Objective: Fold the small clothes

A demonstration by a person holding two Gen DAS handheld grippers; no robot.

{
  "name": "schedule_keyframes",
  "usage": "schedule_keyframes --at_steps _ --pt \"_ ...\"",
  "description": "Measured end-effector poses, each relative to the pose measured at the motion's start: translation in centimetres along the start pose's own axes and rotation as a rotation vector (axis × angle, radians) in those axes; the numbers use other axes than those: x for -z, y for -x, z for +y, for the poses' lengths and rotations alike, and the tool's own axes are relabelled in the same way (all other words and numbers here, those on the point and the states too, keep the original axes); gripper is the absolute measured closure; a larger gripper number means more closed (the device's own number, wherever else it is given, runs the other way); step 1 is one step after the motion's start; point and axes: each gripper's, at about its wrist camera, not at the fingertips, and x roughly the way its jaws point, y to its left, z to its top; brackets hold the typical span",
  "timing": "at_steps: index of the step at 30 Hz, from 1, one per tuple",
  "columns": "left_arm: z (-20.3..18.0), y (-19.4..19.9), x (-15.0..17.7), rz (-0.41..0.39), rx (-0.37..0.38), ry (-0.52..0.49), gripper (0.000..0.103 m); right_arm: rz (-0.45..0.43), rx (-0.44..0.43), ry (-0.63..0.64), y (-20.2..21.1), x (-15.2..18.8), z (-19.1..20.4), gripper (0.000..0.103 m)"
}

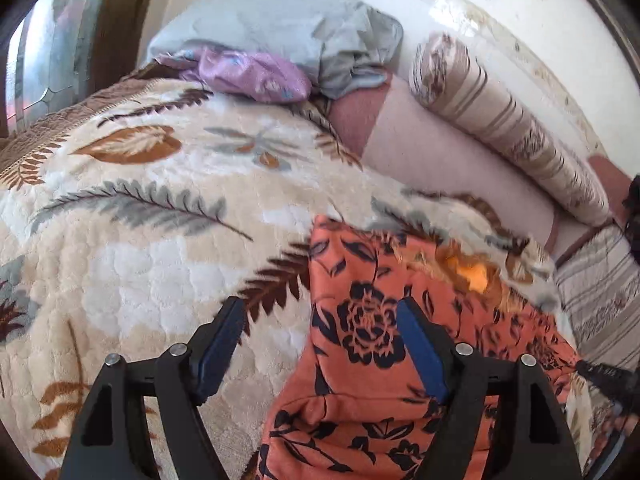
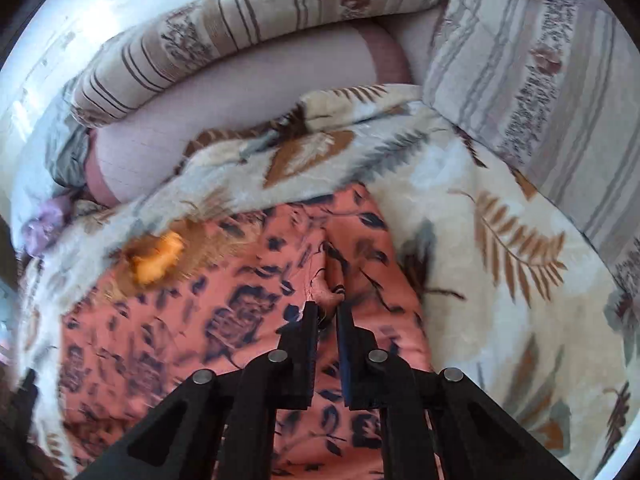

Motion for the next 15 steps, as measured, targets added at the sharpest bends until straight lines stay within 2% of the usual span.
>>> schedule_keyframes --at_steps 1,2,3,4,5,6,7,9,10,11,12,13,14,15 --pt "-0.1 -1.7 0.6 0.088 -0.034 -0.037 0.02 0.075 0.009 0.005 -2.2 0.7 -0.6 0.09" --pt "-0.1 -3.9 1.6 0.21 -0.079 -0.071 0.02 0.2 0.006 -0.005 -5.1 1.8 -1.3 0.089" --pt "-0.5 -4.6 2.3 0.224 -0.115 -0.127 0.02 0.199 -0.034 -0.049 -5.7 2.5 -2.3 0.09" --pt "-1.4 -3.8 2.5 0.173 -0.144 -0.184 0.02 0.155 -0.059 -0.071 -4.6 2.3 -2.7 0.089" --pt "-2.1 -3.1 2.5 0.157 -0.153 -0.204 0.02 0.155 -0.075 -0.079 -4.2 2.0 -2.7 0.087" --pt "-2.4 -2.4 2.4 0.134 -0.127 -0.204 0.02 0.154 -0.116 -0.082 -3.5 1.4 -2.6 0.086" --pt "-2.5 -1.6 2.2 0.094 -0.109 -0.19 0.02 0.142 -0.125 -0.072 -3.0 1.0 -2.3 0.078" --pt "-2.7 -0.4 1.9 0.012 -0.105 -0.175 0.02 0.066 -0.146 -0.046 -1.2 -0.5 -1.7 0.057" --pt "-2.6 -0.8 1.8 0.018 -0.122 -0.185 0.02 0.03 -0.177 -0.064 -0.5 -1.3 -1.7 0.023" --pt "-2.6 -2.1 2.0 0.068 -0.155 -0.209 0.02 0.002 -0.204 -0.091 0.0 -1.5 -1.9 0.006" --pt "-2.4 -4.0 2.5 0.172 -0.178 -0.224 0.019 -0.037 -0.263 -0.138 0.3 -2.1 -1.9 0.006" --pt "-1.8 -4.4 2.9 0.183 -0.179 -0.214 0.017 -0.026 -0.334 -0.156 -0.3 -2.6 -1.7 0.006" --pt "-1.9 -4.0 2.6 0.152 -0.176 -0.202 0.017 -0.001 -0.381 -0.163 -1.2 -3.0 -1.6 0.006" --pt "-2.0 -3.8 2.4 0.152 -0.174 -0.201 0.017 0.054 -0.459 -0.192 -3.4 -3.0 -1.7 0.007"
